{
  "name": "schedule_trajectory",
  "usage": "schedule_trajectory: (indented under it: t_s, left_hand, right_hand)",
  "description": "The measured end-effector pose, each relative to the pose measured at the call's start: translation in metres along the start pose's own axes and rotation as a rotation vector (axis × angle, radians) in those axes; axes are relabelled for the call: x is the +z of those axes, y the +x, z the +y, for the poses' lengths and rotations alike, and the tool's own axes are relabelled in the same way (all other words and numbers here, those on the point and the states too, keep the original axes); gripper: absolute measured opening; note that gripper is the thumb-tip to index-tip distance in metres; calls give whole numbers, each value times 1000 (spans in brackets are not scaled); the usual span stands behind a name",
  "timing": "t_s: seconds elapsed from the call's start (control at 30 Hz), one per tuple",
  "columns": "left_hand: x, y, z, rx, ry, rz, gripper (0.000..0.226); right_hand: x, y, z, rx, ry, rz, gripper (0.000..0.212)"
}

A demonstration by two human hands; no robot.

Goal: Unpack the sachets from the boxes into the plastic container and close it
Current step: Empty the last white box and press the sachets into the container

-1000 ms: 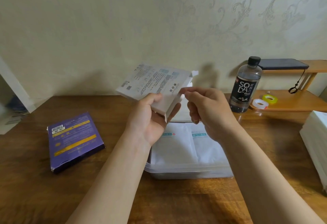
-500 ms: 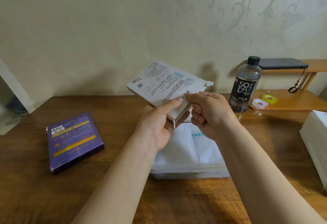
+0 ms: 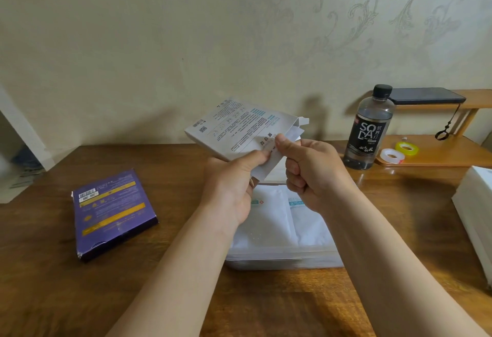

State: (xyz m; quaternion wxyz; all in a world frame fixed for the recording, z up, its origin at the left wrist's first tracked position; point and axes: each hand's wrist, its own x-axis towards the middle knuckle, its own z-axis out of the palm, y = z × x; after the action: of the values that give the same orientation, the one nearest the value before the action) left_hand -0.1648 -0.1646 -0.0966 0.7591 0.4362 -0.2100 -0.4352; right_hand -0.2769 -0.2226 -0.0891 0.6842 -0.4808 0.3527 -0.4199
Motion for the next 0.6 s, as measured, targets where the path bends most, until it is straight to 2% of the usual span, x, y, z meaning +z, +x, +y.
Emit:
schedule_trajectory:
  t_s: [0.2, 0.4, 0.53, 0.57, 0.6]
  left_hand:
    - [-3, 5, 6, -17, -46, 31, 32]
    - [-10, 11, 11, -60, -86, 70, 33]
    - [-14, 13, 10, -74, -80, 72, 32]
    - [-15, 14, 10, -79, -82, 70, 32]
    - [-16, 15, 10, -84, -90, 69, 33]
  right_hand:
    - [-2, -1, -5, -14, -71, 38, 23]
    - [-6, -3, -13, -43, -115, 111, 26]
    - [-12, -2, -16, -143, -334, 123, 12]
    - [-16, -1, -17, -194, -408, 153, 13]
    - [-21, 1, -17, -264, -505, 179, 24]
